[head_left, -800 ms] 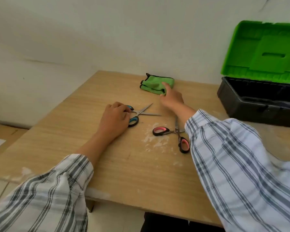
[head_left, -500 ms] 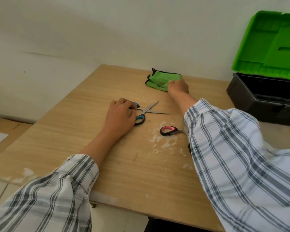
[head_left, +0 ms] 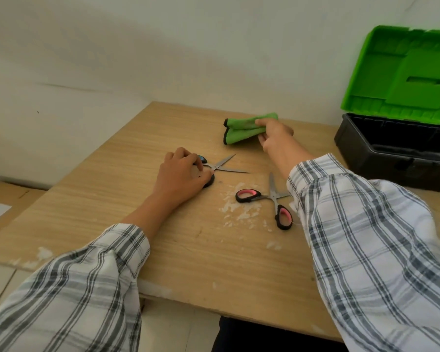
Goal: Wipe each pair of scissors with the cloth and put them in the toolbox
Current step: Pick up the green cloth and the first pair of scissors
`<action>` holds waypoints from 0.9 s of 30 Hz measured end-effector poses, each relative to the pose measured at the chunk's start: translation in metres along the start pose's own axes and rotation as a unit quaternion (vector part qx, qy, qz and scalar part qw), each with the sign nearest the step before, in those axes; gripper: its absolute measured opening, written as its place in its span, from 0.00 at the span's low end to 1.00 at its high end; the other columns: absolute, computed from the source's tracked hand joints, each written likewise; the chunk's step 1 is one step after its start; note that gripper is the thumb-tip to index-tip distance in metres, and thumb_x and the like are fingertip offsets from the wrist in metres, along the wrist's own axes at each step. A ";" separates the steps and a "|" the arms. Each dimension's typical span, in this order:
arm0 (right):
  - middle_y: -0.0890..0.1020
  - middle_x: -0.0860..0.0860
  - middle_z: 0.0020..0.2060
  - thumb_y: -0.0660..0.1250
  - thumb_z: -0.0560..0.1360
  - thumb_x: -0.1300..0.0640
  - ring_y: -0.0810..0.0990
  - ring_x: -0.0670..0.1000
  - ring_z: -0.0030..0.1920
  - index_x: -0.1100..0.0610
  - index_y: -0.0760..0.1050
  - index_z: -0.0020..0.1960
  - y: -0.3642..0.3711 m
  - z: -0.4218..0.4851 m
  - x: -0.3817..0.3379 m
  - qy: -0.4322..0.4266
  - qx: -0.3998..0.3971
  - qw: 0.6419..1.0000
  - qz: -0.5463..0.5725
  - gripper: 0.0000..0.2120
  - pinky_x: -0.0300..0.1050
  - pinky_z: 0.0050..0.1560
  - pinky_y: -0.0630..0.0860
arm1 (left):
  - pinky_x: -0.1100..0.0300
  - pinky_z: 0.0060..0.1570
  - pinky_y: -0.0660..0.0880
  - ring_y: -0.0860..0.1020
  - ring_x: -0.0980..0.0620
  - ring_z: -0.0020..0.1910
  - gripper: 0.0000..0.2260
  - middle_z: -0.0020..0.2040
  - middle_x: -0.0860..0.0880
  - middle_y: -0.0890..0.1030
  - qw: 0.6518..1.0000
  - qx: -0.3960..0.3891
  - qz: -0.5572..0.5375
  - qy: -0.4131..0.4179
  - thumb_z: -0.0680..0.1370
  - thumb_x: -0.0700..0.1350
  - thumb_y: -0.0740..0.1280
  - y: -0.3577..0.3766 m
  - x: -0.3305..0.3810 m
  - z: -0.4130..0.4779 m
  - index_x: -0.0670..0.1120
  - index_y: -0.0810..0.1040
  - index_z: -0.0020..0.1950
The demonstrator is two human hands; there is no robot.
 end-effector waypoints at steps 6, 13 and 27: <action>0.82 0.52 0.55 0.72 0.73 0.61 0.81 0.54 0.54 0.52 0.79 0.60 -0.004 -0.016 -0.025 -0.143 -0.085 0.975 -0.145 0.16 0.48 0.56 0.79 | 0.49 0.58 0.70 0.70 0.47 0.58 0.15 0.56 0.52 0.73 0.999 -0.012 0.051 -0.015 0.72 0.63 0.67 -0.002 0.004 -0.001 0.53 0.76 0.49; 0.79 0.45 0.39 0.65 0.75 0.63 0.76 0.46 0.40 0.50 0.77 0.47 -0.018 -0.050 -0.060 -0.402 -0.047 0.871 -0.278 0.08 0.27 0.33 0.66 | 0.43 0.66 0.62 0.66 0.44 0.70 0.16 0.69 0.52 0.74 0.988 -0.090 0.125 -0.032 0.79 0.56 0.60 -0.005 0.019 0.017 0.54 0.76 0.65; 0.81 0.44 0.40 0.65 0.75 0.61 0.76 0.42 0.40 0.51 0.79 0.50 -0.064 -0.067 -0.100 -0.476 -0.069 0.827 -0.290 0.08 0.29 0.40 0.71 | 0.53 0.54 0.71 0.73 0.40 0.59 0.14 0.62 0.39 0.72 0.988 -0.119 0.069 -0.068 0.79 0.43 0.67 -0.004 0.006 0.044 0.41 0.72 0.63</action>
Point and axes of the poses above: each hand's wrist, its own z-axis towards the middle knuckle, its own y-axis out of the palm, x = y × z, the point moved 3 cm from there along z, towards the middle knuckle
